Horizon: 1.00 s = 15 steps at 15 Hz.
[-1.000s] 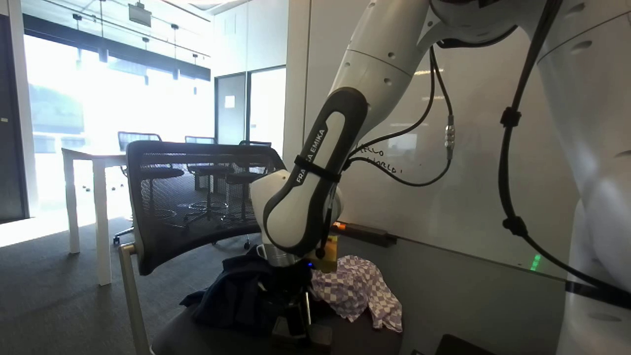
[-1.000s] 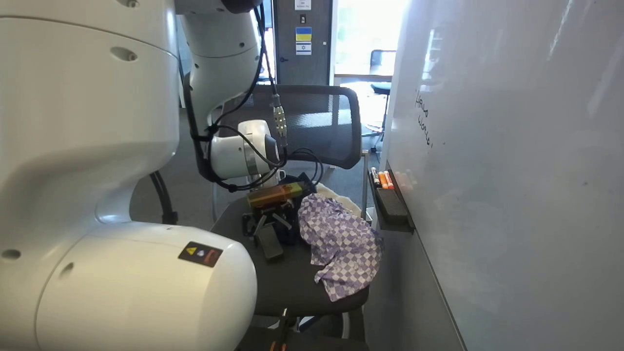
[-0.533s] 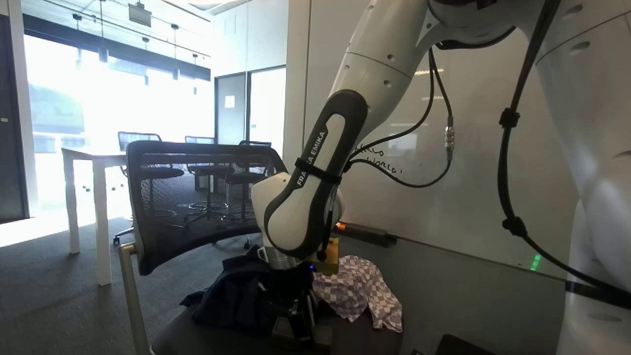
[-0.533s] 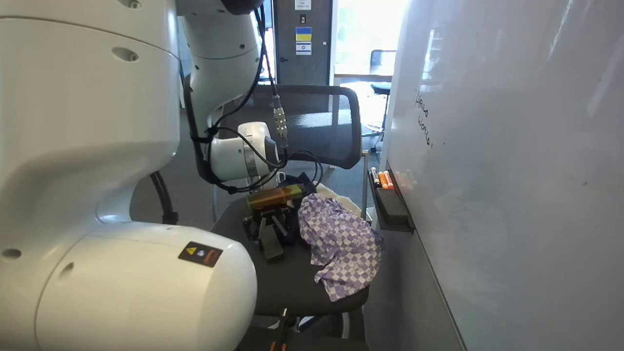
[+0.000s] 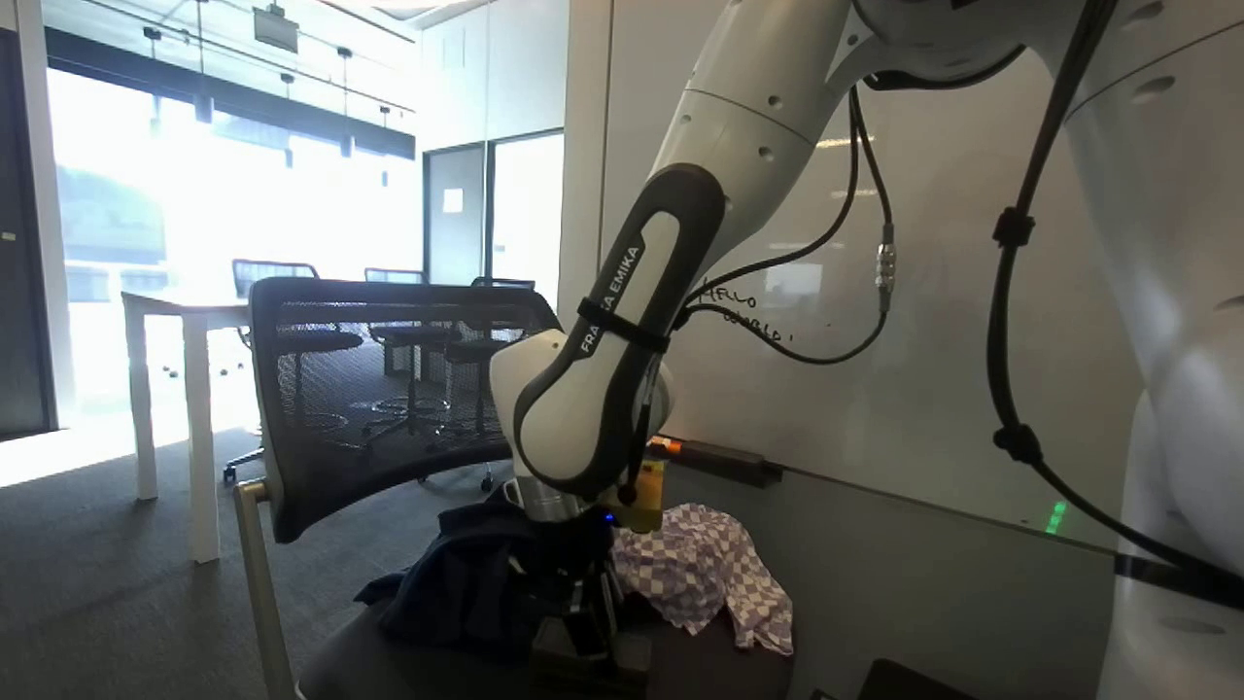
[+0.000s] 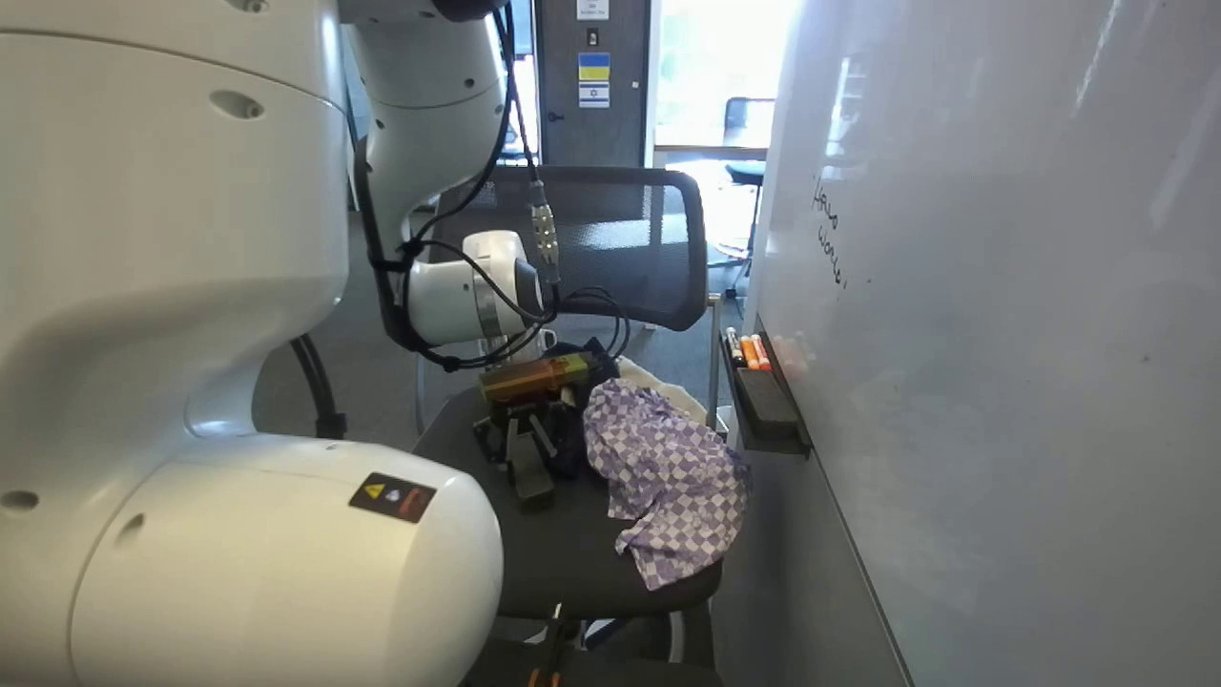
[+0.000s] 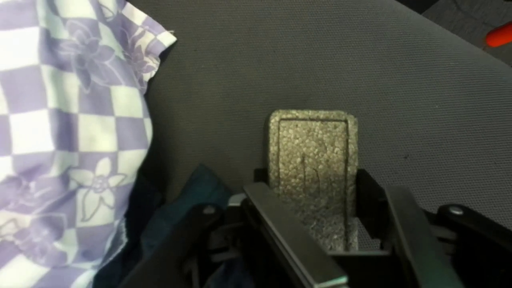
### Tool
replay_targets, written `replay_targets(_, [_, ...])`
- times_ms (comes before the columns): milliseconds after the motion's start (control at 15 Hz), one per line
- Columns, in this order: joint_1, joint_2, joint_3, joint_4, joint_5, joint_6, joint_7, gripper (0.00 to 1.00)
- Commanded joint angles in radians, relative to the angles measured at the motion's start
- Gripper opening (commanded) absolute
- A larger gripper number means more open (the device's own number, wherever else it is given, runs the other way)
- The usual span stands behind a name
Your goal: Use the duster to erase the markings on the board
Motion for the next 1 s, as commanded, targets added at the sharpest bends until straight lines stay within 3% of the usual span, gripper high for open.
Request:
replay_targets(0, [0.011, -0.120, 0.026, 0.033, 0.053, -0.190, 0.006, 0.29])
replay_targets(267, [0.036, -0.240, 0.047, 0.124, 0.070, -0.483, 0.030, 0.29])
replay_targets(400, [0.050, -0.289, 0.052, 0.173, 0.019, -0.574, 0.055, 0.29])
replay_targets(933, [0.057, -0.428, 0.067, 0.268, -0.356, -0.694, 0.172, 0.29])
